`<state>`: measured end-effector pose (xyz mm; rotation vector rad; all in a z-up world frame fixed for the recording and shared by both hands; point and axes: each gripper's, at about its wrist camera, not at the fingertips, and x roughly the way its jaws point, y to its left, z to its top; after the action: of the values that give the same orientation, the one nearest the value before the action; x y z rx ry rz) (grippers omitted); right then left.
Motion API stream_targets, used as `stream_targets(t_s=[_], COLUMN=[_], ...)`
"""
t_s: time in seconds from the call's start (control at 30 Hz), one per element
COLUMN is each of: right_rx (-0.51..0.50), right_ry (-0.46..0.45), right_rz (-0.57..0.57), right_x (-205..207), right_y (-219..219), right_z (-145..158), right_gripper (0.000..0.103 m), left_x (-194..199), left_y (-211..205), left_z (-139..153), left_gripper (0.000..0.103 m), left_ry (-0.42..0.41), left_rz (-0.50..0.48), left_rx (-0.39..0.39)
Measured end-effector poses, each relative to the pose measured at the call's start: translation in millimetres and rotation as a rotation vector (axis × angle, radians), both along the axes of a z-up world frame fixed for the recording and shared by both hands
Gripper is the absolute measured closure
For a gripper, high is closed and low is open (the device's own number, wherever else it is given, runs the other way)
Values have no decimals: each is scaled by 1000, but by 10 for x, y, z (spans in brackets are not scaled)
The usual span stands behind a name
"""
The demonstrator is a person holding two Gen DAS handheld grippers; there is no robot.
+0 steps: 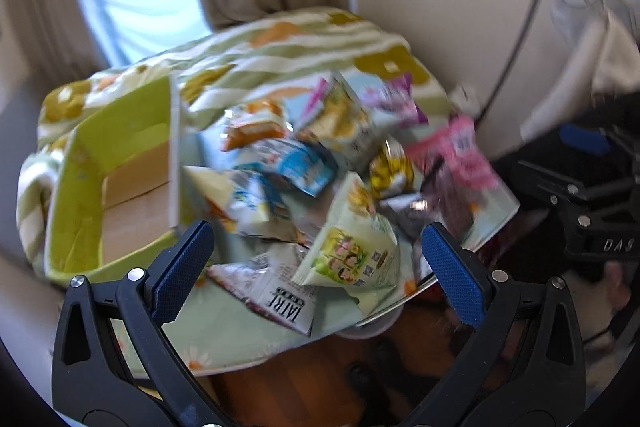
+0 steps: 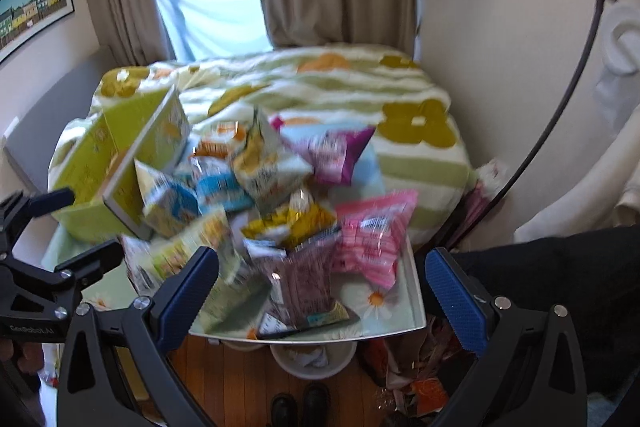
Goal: Organize snacks
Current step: 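Grasp the green cartoon bag with the left tool while the right tool grasps the brown bag, then carry both bags into the cardboard box and open both tools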
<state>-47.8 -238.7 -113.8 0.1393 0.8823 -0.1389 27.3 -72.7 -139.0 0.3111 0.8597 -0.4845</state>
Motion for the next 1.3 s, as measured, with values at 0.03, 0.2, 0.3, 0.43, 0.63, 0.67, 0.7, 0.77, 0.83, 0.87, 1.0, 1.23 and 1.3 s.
stream_targets(t_s=[0.03,0.2,0.3,0.43,0.63,0.67,0.7,0.77,0.83,0.87,1.0,1.23,1.3], right_rx=[9,65,88,137,189,203,214,228,238,233,232,250,236], right_ry=[15,77,115,129,160,157,155,150,155,163,189,222,219], right_rz=[12,85,123,148,212,220,228,246,267,277,293,300,303], right_x=[30,148,202,268,411,426,441,462,492,507,555,608,591], right_y=[-31,-140,-162,-232,-215,-209,-199,-180,-159,-141,-109,-77,-64], right_z=[-124,-628,-852,-993,-1157,-1167,-1177,-1192,-1205,-1220,-1293,-1387,-1364], right_gripper=[0,0,4,7,17,17,17,17,19,20,26,51,53], left_x=[34,213,288,341,375,379,384,382,346,337,295,303,291], left_y=[-84,-366,-493,-613,-721,-725,-725,-711,-722,-725,-713,-627,-628], left_z=[-104,-512,-733,-955,-1160,-1197,-1233,-1261,-1269,-1266,-1241,-1186,-1192], left_gripper=[0,1,0,0,1,5,10,11,12,15,25,36,37], left_ry=[8,73,108,137,160,167,181,201,192,189,198,204,203], left_rz=[-28,-119,-156,-195,-213,-211,-211,-215,-221,-224,-225,-205,-203], left_rx=[25,94,141,182,233,238,241,230,227,228,211,207,211])
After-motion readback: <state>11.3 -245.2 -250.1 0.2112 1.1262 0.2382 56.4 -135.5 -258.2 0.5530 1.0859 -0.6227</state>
